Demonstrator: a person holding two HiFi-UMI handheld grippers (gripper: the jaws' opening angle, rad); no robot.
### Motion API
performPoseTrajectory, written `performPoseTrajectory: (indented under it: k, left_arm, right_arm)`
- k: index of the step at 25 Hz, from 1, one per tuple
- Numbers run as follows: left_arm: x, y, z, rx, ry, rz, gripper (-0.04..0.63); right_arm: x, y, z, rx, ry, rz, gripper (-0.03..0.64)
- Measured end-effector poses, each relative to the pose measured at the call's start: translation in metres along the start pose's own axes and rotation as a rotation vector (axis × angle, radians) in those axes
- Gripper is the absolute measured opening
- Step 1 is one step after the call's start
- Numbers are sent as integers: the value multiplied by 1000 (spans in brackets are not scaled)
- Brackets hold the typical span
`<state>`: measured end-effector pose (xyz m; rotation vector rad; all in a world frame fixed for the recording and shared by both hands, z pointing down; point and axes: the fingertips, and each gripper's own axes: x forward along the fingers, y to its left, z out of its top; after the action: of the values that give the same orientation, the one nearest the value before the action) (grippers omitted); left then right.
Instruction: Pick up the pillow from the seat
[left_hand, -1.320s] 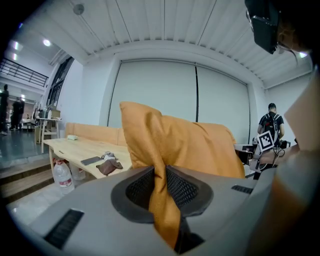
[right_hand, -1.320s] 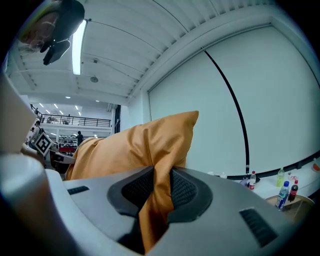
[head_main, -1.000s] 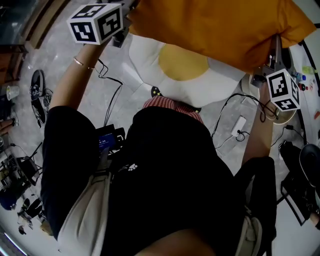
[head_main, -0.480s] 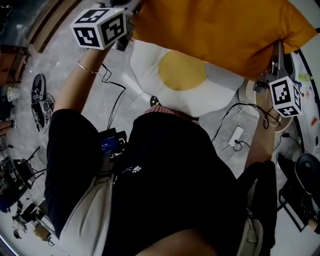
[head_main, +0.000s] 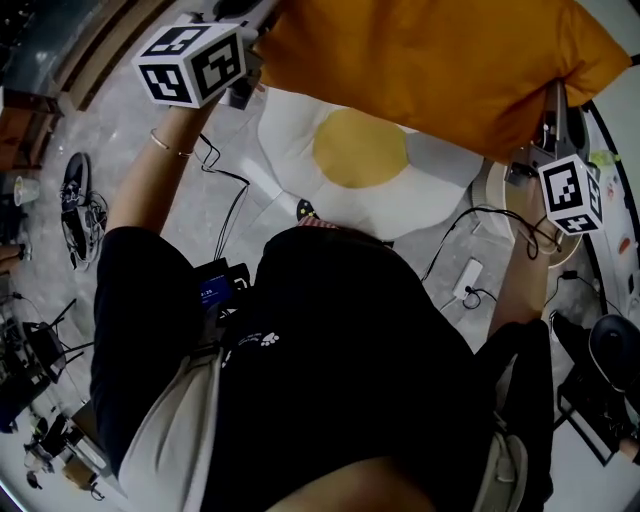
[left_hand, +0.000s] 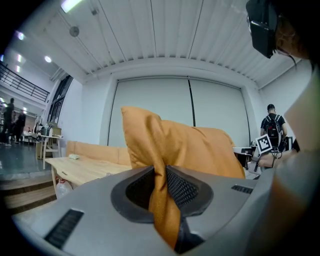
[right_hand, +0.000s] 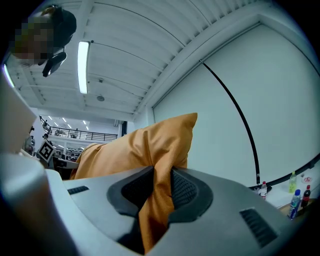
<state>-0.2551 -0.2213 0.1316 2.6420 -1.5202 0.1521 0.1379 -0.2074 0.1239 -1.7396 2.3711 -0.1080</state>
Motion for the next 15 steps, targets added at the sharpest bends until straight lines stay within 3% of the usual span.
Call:
performPoseTrajectory:
  k: [15]
  left_arm:
    - [-22, -10, 10, 6, -61, 21, 77]
  right_arm:
    - [-21, 12, 24, -12, -41, 33, 101]
